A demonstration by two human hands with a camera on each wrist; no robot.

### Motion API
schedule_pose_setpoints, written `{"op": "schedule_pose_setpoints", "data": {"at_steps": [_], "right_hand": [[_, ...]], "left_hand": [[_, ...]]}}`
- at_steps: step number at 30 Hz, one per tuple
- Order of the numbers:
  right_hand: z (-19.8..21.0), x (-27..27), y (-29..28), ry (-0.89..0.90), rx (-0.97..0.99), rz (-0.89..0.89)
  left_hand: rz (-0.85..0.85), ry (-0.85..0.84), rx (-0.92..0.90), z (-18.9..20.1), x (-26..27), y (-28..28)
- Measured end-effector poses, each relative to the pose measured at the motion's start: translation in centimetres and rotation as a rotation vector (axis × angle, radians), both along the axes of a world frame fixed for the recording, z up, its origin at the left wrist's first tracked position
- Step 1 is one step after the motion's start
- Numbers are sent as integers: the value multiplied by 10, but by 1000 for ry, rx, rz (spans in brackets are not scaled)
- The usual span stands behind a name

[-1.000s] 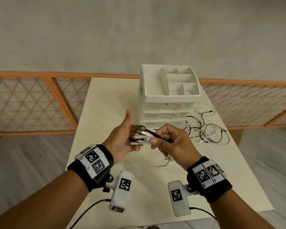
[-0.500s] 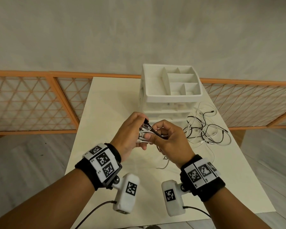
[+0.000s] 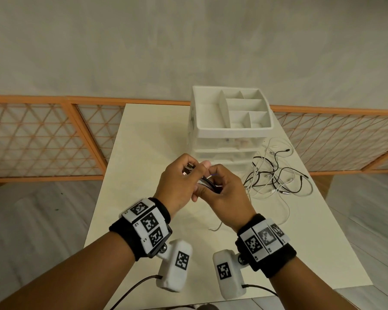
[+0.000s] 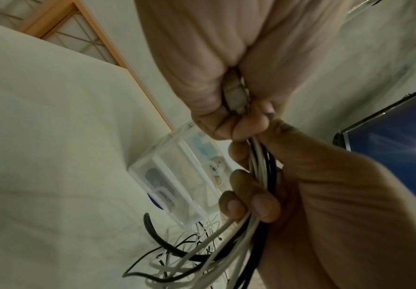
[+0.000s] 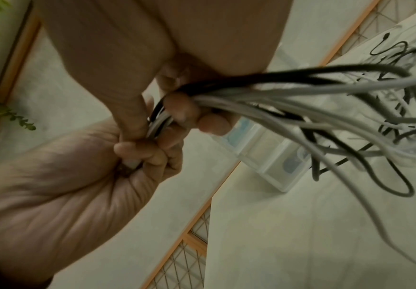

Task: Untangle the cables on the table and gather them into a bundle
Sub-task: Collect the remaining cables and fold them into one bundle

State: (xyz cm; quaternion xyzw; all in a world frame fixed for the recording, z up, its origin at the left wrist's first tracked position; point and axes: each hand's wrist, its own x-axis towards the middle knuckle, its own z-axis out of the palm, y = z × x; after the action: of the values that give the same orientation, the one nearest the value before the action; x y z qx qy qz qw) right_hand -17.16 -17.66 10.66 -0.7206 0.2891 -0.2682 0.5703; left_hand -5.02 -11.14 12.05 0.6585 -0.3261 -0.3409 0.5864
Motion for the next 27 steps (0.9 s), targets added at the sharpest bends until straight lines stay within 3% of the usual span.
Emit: {"op": "schedule_pose_setpoints", "data": {"at_steps": [6,11,15,19,23,27], "right_hand": [[4,-9,-9,-19,197,61],[2,-4,-3,-66,170,-27],[1,-4,-2,-27,103,-21],[-3,-4,-6,2,115,-23],[-4,-1,-6,37,52,-35],[-6,3,-4,58,39,-24]], "left_hand": [[-77,-38,72,-2,0,0],[-107,-158,63,-3,1,0],[-31,-218,49,-7,7,2],[58,-130,52,-10,8,5],[73,97,107,-15,11,3],[125,73,116,-11,15,-1]]}}
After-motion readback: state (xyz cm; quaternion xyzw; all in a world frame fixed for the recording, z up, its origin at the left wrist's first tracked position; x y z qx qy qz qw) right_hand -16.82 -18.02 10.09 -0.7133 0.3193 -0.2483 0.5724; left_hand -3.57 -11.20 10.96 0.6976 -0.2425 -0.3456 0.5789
